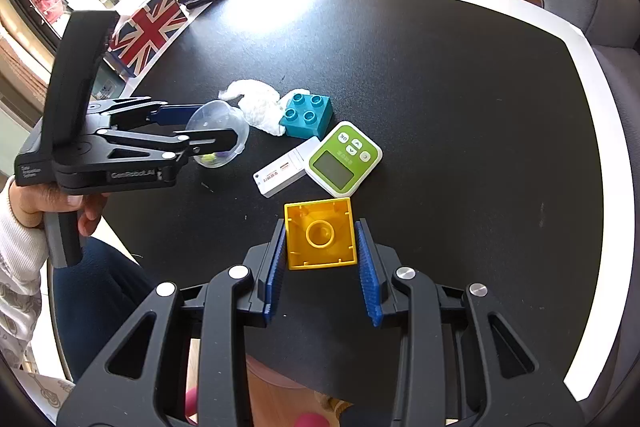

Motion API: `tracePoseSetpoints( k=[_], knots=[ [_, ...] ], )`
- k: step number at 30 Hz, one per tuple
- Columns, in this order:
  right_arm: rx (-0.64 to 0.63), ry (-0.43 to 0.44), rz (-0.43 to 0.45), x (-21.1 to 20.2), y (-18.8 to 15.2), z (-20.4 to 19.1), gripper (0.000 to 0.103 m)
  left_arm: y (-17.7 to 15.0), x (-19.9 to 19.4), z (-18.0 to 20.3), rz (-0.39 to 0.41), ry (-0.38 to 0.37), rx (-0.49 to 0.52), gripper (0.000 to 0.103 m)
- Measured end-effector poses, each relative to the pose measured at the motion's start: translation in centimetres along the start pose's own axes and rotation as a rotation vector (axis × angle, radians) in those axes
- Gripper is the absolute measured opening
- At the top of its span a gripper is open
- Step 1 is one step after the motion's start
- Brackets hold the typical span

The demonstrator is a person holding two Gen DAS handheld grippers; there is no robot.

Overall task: Collect trash
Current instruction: 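Grasp the clear bowl with purple pieces with the left gripper while the right gripper holds the block, then carry both items over the pink bin and open the right gripper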

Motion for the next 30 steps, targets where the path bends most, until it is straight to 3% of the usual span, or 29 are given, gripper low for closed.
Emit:
tracePoseSetpoints(
  k=[15,30],
  knots=[
    [-0.025,-0.006,0.066,-4.1,-1.5,-2.5,0.033,-3.2,-7.4,3.4,0.092,-0.033,0.035,0.056],
    [-0.08,0.0,0.102,-8.2,-7.1,-6.0,0.033,-8.9,-11.7,6.8,0.131,-0.068,0.062,0.056]
  ],
)
Point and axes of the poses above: each gripper's, at about its wrist camera, not at the fingertips, and x roughly the way its jaws point, z to its right, y to its top, the point moved 4 cm from there along x, roughly the way its jaws point, and after that the axes turned 2 degrees about z, right-handed, at the moved point
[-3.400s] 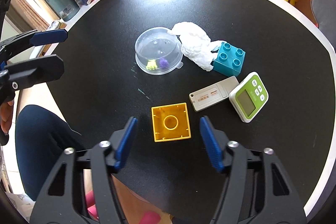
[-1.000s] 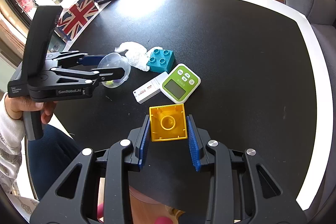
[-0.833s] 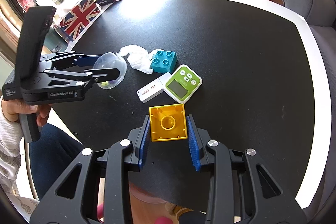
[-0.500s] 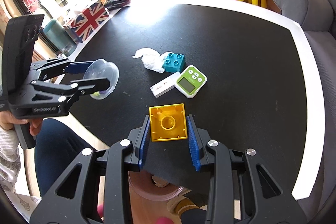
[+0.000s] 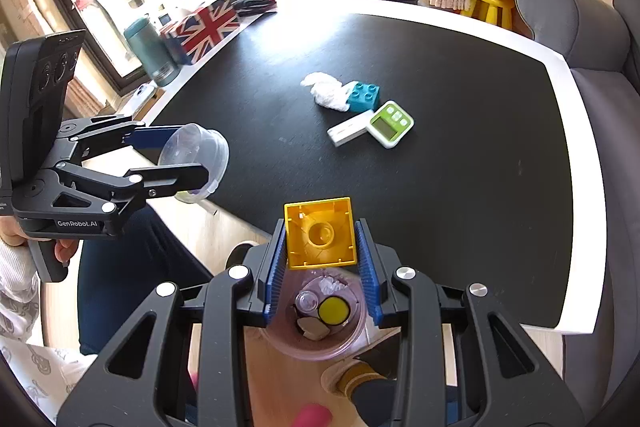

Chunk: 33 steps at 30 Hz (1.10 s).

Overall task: Collect trash
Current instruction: 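Carry both items over the pink bin and open the right gripper, then open the left gripper to drop the clear bowl into the bin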

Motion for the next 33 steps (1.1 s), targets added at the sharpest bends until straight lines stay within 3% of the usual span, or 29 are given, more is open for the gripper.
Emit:
tracePoseSetpoints(
  k=[17,25,27,29,33],
  knots=[
    [0.018,0.067,-0.065,1.5,-7.0,-2.3,0.033,-7.2,0.6,2.0,-0.063,-0.039,-0.029,0.056],
    [0.007,0.085,-0.06,2.2,-7.5,-3.0,0.035,-8.7,0.5,1.7,-0.067,-0.038,-0.05,0.056],
    [0.011,0.085,-0.046,2.0,-7.3,-2.9,0.061,-8.6,0.4,1.7,-0.066,-0.036,-0.046,0.056],
    [0.029,0.086,-0.024,1.7,-7.1,-2.8,0.077,-8.4,0.3,1.7,-0.063,-0.035,-0.044,0.056],
    [0.043,0.054,-0.01,1.4,-6.8,-2.5,0.094,-8.3,0.2,1.9,-0.057,-0.038,-0.039,0.056]
  ],
)
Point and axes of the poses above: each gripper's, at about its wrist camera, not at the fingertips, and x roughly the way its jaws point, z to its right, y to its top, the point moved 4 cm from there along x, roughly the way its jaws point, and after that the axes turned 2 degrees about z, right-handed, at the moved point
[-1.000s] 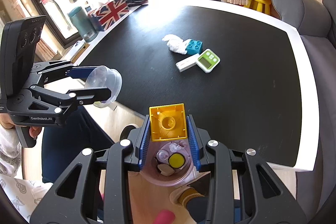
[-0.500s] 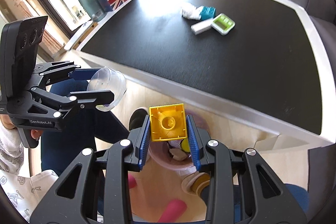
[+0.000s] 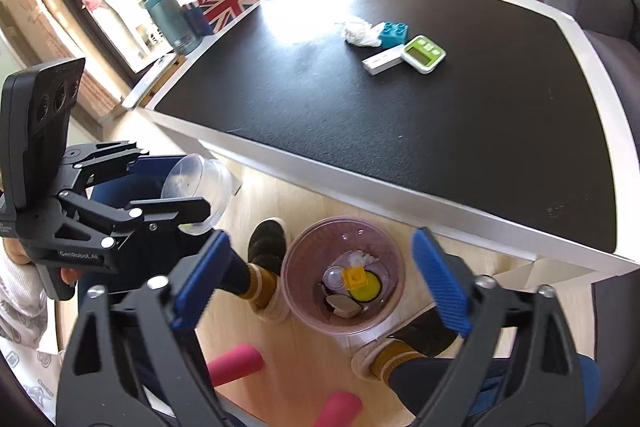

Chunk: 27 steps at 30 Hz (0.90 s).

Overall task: Collect trash
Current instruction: 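Open the left gripper to drop the clear bowl into the bin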

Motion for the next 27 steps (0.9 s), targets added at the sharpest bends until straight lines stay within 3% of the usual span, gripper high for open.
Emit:
tracePoseSetpoints(
  k=[24,25,27],
  knots=[
    [0.059,-0.046,-0.012,-1.0,-0.4,1.9,0.097,0.2,1.5,1.5,-0.025,-0.035,0.031,0.057],
    [0.061,-0.046,-0.01,-1.1,-0.3,2.0,0.097,0.3,1.5,1.6,-0.023,-0.035,0.031,0.058],
    [0.063,-0.048,-0.007,-1.2,-0.3,2.1,0.097,0.3,1.4,1.6,-0.018,-0.028,0.034,0.077]
  ],
)
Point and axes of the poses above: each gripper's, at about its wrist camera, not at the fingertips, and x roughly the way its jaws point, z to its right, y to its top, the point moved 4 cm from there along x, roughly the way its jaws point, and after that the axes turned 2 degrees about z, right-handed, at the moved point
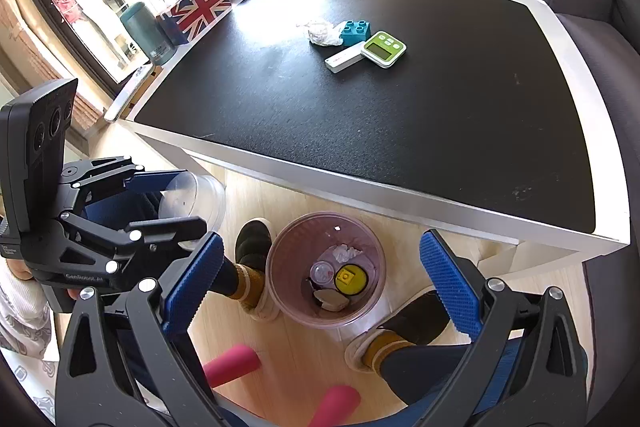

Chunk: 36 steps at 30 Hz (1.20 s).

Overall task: Collect trash
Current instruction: 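Open the left gripper to drop the clear bowl into the bin, then move both grippers back over the table toward the green timer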

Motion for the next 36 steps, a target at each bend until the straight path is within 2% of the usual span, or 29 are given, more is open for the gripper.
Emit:
tracePoseSetpoints(
  k=[1,2,7,24,36],
  knots=[
    [0.001,0.0,0.001,0.0,0.0,0.0,0.097,0.1,-0.1,0.0,0.013,0.005,-0.006,0.087],
    [0.003,0.001,0.002,-0.1,0.0,0.1,0.097,0.2,-0.2,-0.1,0.022,0.011,-0.013,0.089],
    [0.007,0.0,0.0,0.0,-0.1,0.3,0.097,0.3,0.0,-0.6,0.018,0.029,-0.038,0.095],
    [0.015,0.003,0.004,-0.2,-0.1,0.3,0.097,0.5,-0.8,-0.9,0.035,0.048,-0.057,0.095],
    [0.028,0.001,0.041,-2.4,1.3,0.1,0.097,1.8,-2.6,-1.3,0.065,0.069,-0.068,0.095]
  ],
)
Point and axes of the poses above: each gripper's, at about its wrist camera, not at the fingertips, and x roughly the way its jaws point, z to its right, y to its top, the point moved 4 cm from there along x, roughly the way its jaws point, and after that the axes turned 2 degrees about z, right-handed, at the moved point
